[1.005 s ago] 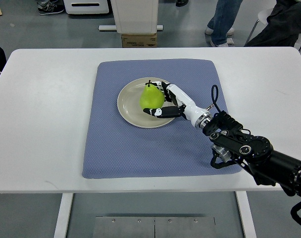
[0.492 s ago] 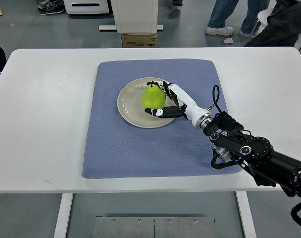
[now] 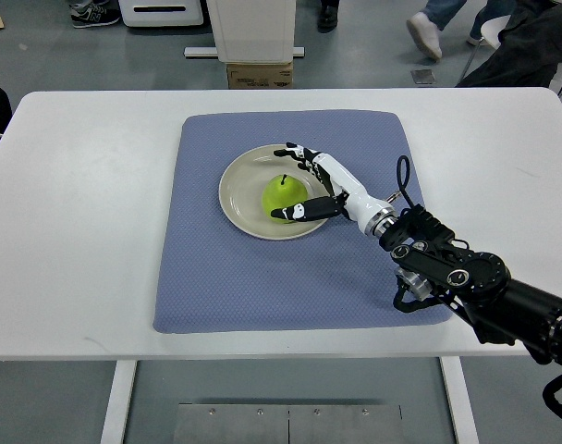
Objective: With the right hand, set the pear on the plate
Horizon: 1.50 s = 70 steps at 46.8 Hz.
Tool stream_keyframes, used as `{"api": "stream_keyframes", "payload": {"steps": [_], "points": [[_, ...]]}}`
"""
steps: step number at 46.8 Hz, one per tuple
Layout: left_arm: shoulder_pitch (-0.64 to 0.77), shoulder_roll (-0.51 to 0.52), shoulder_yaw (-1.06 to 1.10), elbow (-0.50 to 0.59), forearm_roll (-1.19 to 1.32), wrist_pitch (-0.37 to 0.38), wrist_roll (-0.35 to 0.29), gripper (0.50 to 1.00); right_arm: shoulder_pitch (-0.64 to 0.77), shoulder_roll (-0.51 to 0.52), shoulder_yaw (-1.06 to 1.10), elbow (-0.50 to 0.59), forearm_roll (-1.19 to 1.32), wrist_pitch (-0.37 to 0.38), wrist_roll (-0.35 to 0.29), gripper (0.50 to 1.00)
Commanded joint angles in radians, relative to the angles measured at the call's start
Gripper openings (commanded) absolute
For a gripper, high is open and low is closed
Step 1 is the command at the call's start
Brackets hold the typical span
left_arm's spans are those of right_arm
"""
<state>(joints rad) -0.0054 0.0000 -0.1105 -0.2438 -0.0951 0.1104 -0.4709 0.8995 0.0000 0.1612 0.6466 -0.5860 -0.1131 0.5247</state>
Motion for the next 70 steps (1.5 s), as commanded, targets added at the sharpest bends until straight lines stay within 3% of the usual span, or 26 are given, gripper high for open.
{"api": "stream_keyframes", "payload": {"steps": [1,27,51,70], "points": [[0.001,0.000,0.000,0.000,0.000,0.000,0.000,1.000,0.004,0.000,0.008,0.001,0.000,0.003,0.000,1.000],[0.001,0.000,0.000,0.000,0.000,0.000,0.000,1.000,0.021,-0.002,0.029,0.004,0.003,0.072,0.005,1.000],[0.001,0.000,0.000,0.000,0.000,0.000,0.000,1.000,0.019,-0.135,0.109,0.004,0.003,0.141,0.006,1.000],[0.001,0.000,0.000,0.000,0.000,0.000,-0.002,1.000,0.002,-0.195,0.221,-0.005,0.103,0.133,-0.017,1.000]]}}
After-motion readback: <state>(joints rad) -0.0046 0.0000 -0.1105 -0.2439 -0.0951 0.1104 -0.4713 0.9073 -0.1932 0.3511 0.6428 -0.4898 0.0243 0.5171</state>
